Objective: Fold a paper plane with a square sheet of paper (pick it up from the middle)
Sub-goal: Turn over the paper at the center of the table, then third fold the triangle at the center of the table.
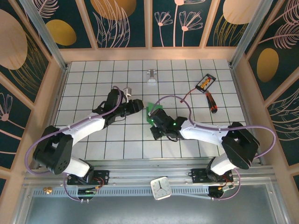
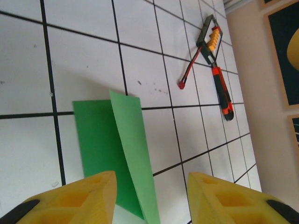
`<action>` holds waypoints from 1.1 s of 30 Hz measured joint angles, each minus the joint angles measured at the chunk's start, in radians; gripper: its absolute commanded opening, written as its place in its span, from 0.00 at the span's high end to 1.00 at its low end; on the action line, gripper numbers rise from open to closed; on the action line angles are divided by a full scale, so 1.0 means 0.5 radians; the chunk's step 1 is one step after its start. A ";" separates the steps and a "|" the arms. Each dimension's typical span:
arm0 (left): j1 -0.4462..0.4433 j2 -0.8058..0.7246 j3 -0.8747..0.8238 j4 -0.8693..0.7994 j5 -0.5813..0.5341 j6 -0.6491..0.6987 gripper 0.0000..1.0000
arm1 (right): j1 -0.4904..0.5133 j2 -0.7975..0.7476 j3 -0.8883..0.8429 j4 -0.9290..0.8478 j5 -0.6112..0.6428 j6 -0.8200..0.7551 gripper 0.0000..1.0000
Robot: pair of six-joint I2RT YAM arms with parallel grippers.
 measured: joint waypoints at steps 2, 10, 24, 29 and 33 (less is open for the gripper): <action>0.000 0.038 0.004 -0.004 0.028 -0.001 0.58 | 0.002 0.000 -0.033 0.058 -0.044 -0.001 1.00; 0.000 0.182 0.032 -0.018 0.121 0.000 0.63 | 0.002 0.002 -0.139 0.214 -0.198 0.002 1.00; 0.000 0.668 0.439 -0.143 0.289 0.130 0.80 | 0.014 0.064 -0.189 0.362 -0.273 0.047 1.00; 0.000 0.815 0.537 -0.301 0.275 0.262 0.81 | 0.016 0.084 -0.189 0.372 -0.279 0.047 0.99; 0.000 0.910 0.640 -0.408 0.240 0.372 0.82 | 0.015 0.113 -0.188 0.371 -0.278 0.045 0.98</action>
